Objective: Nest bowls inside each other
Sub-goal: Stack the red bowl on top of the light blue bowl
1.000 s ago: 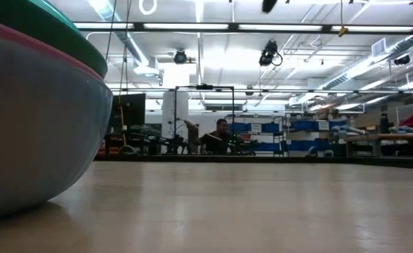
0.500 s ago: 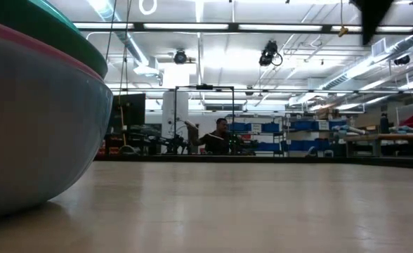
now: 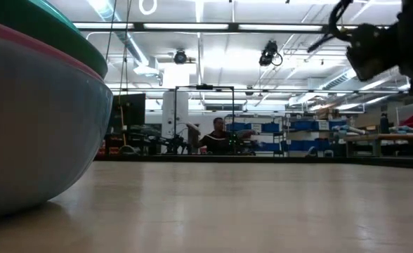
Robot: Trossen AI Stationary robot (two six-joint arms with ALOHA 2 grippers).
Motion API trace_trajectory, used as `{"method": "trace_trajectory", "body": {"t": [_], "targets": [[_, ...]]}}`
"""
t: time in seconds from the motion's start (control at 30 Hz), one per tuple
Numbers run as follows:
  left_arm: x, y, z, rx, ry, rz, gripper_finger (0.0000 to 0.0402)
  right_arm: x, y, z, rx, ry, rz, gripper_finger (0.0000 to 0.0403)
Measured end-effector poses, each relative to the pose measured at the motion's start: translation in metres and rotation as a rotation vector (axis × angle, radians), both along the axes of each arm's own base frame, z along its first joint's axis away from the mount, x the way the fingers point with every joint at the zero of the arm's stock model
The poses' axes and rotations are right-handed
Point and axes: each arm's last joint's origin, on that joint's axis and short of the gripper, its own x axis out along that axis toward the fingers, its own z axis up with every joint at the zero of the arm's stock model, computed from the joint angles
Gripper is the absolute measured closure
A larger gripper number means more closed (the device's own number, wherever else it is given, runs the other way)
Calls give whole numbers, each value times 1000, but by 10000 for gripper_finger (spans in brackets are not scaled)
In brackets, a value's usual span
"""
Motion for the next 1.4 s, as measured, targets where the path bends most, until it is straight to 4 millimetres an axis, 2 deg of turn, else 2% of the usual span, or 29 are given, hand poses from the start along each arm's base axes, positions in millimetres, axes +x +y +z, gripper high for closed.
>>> {"method": "trace_trajectory", "body": {"t": [0.13,0.5,0.57,0.7,0.8,0.9,1.0,1.17,1.4], "targets": [[0,0,0,0,0,0,275,-7,3,-8,-5,37,-5,249],[0,0,0,5,-4,5,275,-15,10,-3,-13,15,-15,250],[0,0,0,5,-4,5,275,-19,11,4,-29,-22,-37,249],[0,1,0,5,-4,5,275,-27,12,30,-88,-59,-79,250],[0,1,0,5,-4,5,275,-36,12,48,-113,4,-128,250],[0,1,0,7,-5,6,275,-44,18,54,-83,80,-154,250],[0,1,0,7,-4,6,275,-50,27,52,-47,119,-174,250],[2,0,-10,37,17,13,275,-54,41,39,-98,163,-176,249],[3,-1,-29,26,23,49,275,-40,59,-1,-192,248,-123,248]]}}
